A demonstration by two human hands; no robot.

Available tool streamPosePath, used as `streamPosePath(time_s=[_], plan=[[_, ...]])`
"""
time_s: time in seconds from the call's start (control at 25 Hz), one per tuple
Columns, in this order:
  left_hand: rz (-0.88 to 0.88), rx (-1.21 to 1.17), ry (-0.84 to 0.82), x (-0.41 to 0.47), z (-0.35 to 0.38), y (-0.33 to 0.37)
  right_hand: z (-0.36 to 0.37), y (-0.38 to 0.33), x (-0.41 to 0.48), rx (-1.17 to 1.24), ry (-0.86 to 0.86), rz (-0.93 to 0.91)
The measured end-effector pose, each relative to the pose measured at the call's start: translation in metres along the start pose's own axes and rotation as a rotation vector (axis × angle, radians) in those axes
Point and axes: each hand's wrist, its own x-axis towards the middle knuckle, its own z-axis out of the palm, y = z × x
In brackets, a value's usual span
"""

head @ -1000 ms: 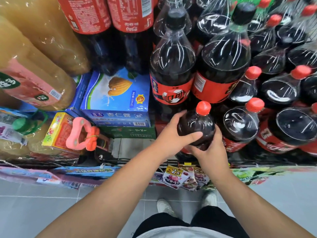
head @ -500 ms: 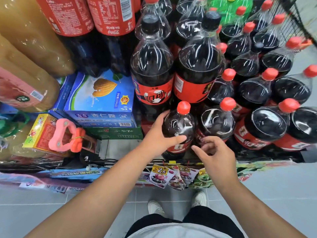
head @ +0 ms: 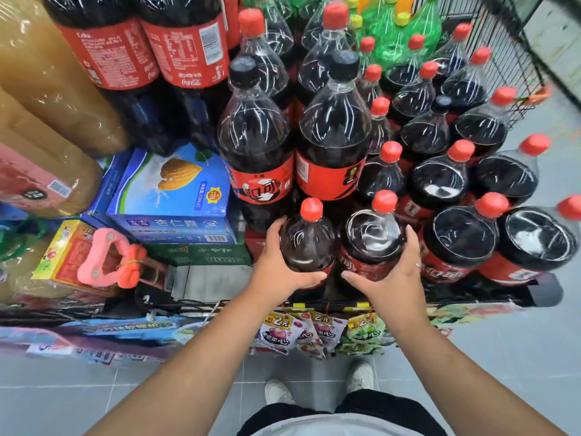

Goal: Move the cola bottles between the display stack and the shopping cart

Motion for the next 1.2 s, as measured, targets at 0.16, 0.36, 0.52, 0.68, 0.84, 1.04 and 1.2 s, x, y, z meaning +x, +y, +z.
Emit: streamPosePath(time_s=[0.16, 0.36, 0.52, 0.68, 0.84, 1.04, 1.2], plan=[[0.024, -0.018, 0.060, -0.001, 0.006, 0.001, 0.008, 0.000, 0.022, 0.128, 0.061, -0.030], [0.043, 0.003, 0.108, -0.002, 0.014, 0.000, 0.004, 0.000, 0.028, 0.084, 0.086, -0.059], [0.046, -0.008, 0.107, -0.004, 0.020, 0.002, -0.001, 0.007, 0.030, 0.101, 0.097, -0.066], [0.043, -0.012, 0.089, -0.005, 0.028, 0.008, -0.008, 0.010, 0.030, 0.113, 0.120, -0.041], [0.049, 0.019, 0.089, -0.004, 0.032, 0.011, -0.011, 0.010, 0.025, 0.075, 0.154, -0.039], [0.037, 0.008, 0.062, -0.005, 0.032, 0.010, -0.011, 0.008, 0.024, 0.066, 0.153, -0.018], [0.033, 0.036, 0.039, -0.003, 0.029, 0.009, -0.013, 0.007, 0.022, 0.024, 0.140, -0.033]])
